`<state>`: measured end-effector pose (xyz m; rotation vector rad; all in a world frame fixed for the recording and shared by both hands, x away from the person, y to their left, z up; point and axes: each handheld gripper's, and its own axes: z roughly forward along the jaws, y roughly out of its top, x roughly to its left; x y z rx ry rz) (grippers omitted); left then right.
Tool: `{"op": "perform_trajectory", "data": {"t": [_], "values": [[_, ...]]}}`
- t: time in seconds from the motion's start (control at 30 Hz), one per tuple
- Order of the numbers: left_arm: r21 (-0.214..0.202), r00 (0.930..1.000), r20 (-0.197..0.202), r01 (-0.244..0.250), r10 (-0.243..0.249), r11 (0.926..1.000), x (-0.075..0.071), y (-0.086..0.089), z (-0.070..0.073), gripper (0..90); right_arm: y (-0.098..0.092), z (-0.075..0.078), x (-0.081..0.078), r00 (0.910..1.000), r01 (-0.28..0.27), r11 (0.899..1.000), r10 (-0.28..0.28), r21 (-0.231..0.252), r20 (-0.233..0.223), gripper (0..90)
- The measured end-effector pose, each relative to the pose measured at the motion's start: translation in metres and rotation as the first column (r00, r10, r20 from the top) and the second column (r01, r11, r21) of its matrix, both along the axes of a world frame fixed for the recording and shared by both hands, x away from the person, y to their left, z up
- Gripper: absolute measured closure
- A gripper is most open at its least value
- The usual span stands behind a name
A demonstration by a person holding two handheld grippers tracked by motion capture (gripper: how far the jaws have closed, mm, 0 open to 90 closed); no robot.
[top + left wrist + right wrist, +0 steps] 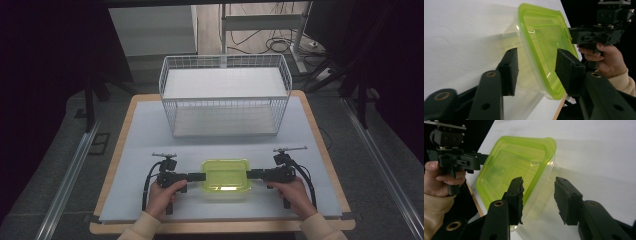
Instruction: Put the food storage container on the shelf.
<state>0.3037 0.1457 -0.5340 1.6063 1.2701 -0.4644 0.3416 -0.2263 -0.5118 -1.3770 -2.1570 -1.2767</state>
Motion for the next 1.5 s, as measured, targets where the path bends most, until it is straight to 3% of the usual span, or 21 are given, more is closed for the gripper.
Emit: {"op": "perform_trajectory", "data": {"t": [0.3,0.73,0.9,1.5], "values": [[-0.011,0.9999,-0.014,0.009,-0.010,0.9999,0.002,-0.003,-0.004,70.9,0.002,-0.004,0.000,0.9991,0.001,0.999,0.001,0.050,-0.042,68.3],[-0.021,0.9998,-0.019,0.005,-0.006,0.9998,-0.001,-0.002,-0.005,75.5,0.002,-0.005,0.000,0.9974,0.011,0.998,-0.006,0.067,-0.072,73.8],[-0.025,0.9999,-0.010,0.009,-0.009,0.9997,-0.005,-0.001,-0.001,78.5,-0.001,-0.002,-0.001,0.9963,0.020,0.995,-0.011,0.100,-0.085,78.2],[-0.029,0.9990,0.044,0.009,-0.008,0.9995,-0.012,-0.001,0.015,82.2,-0.004,0.012,-0.005,0.9987,0.029,0.992,-0.024,0.122,-0.044,81.3]]}}
